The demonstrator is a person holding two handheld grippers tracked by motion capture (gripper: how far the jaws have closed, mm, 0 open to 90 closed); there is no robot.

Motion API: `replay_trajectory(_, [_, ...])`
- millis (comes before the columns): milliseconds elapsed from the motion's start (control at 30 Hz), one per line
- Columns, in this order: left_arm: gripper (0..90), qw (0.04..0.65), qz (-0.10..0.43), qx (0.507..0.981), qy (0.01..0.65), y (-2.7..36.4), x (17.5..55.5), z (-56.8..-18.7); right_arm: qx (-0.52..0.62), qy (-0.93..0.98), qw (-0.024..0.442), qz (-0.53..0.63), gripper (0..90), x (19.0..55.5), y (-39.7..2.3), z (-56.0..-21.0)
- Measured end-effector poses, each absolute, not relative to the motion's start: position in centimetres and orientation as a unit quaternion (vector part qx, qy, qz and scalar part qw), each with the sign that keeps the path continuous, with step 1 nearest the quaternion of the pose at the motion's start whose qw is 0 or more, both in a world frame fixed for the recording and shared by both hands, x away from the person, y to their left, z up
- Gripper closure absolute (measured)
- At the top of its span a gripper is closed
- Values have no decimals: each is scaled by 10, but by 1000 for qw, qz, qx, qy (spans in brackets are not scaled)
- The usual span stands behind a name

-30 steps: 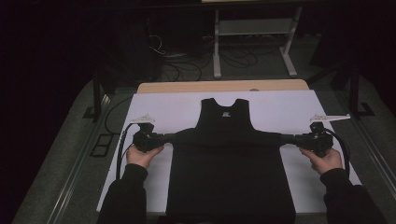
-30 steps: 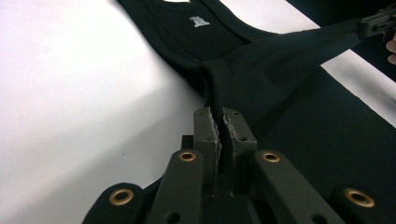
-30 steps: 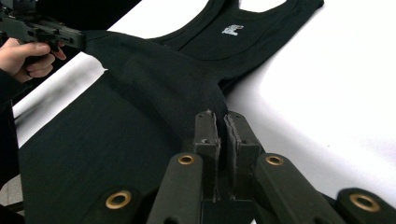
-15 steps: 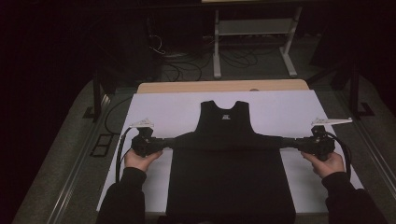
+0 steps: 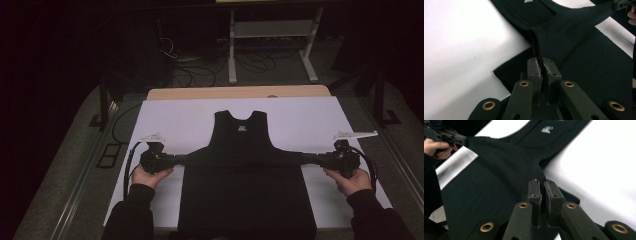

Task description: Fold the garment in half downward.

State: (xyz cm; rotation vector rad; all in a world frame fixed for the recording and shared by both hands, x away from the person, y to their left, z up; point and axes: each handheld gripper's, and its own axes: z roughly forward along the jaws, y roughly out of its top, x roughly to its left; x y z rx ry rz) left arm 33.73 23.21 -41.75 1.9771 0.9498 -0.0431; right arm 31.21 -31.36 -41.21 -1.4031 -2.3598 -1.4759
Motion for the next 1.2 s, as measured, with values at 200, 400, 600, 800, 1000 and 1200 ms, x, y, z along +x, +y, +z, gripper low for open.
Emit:
replay_trajectory(200, [839, 438, -30, 813, 384, 230, 335, -423, -462, -765, 31, -449, 823, 311, -313, -420])
replay_trajectory(400, [834, 415, -43, 824, 384, 229, 333, -429, -470, -771, 53, -427, 823, 308, -312, -428])
replay_trajectory(600, [833, 398, -54, 831, 386, 227, 332, -434, -478, -776, 66, -406, 823, 307, -311, -434])
replay_trajectory(800, [831, 390, -63, 832, 391, 228, 331, -437, -484, -777, 74, -396, 823, 306, -312, -436])
replay_trajectory(1000, [825, 383, -69, 833, 393, 228, 332, -439, -488, -779, 74, -387, 821, 306, -312, -439])
replay_trajectory(1200, [781, 376, -68, 835, 395, 227, 333, -441, -493, -778, 75, -382, 804, 307, -311, -439])
